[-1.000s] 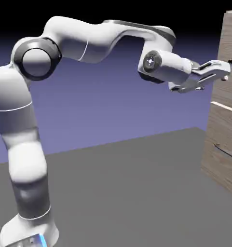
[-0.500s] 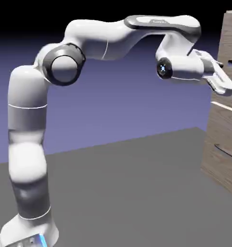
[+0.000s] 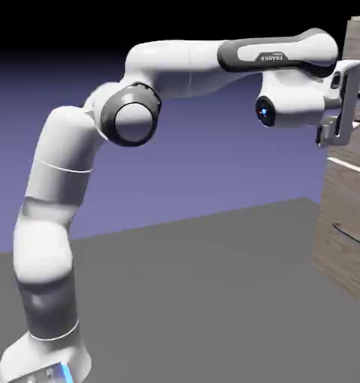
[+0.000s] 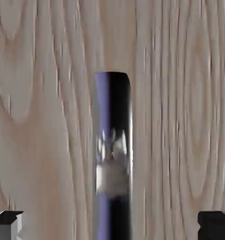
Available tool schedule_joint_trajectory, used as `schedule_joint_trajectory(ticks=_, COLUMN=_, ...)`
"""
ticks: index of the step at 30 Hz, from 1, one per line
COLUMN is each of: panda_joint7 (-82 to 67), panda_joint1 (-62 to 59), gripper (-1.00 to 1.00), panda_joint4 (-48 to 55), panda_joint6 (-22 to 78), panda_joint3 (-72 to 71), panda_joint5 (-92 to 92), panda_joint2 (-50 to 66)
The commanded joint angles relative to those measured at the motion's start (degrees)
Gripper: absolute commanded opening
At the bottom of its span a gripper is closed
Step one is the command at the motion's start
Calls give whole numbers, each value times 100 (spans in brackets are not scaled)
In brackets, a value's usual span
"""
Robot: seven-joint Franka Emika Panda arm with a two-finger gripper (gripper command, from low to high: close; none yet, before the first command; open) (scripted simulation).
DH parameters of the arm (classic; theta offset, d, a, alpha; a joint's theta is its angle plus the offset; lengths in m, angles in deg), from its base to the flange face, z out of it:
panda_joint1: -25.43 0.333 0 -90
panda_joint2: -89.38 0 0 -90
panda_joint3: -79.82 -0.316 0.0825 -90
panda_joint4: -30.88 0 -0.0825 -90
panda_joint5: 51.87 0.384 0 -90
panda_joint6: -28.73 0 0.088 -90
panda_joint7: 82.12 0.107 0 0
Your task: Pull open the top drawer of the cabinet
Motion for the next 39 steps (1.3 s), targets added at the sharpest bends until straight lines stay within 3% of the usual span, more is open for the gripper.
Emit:
schedule_joint_trajectory(ticks=1, panda_joint7=-45, panda_joint1=-73, gripper=0, panda_joint4=208, panda_joint6=-86, panda_joint3=-136, panda_joint5=-36, panda_joint2=135)
schedule_joint_trajectory(ticks=10, panda_joint7=-412, panda_joint1=-673, gripper=0, panda_joint4=1913, panda_joint6=-787, panda_joint3=-1252, panda_joint5=-328, panda_joint2=1244)
schedule_joint_trajectory(ticks=11, panda_joint7=-412, panda_joint1=-673, gripper=-100, panda_joint4=1913, panda_joint6=-787, panda_joint3=-1252, panda_joint5=-328, panda_joint2=1244)
schedule_joint_trajectory(ticks=28, panda_joint7=-732, panda_joint1=-518, gripper=-100, panda_joint4=-1408, panda_joint6=443, panda_joint3=-325, panda_joint5=795, panda_joint2=-989)
schedule_joint_trajectory(ticks=39, panda_joint7=-497, panda_joint1=-1394, gripper=-100, panda_joint4=-3460, panda_joint6=941, panda_joint3=-1040, panda_joint5=766, panda_joint2=-2585)
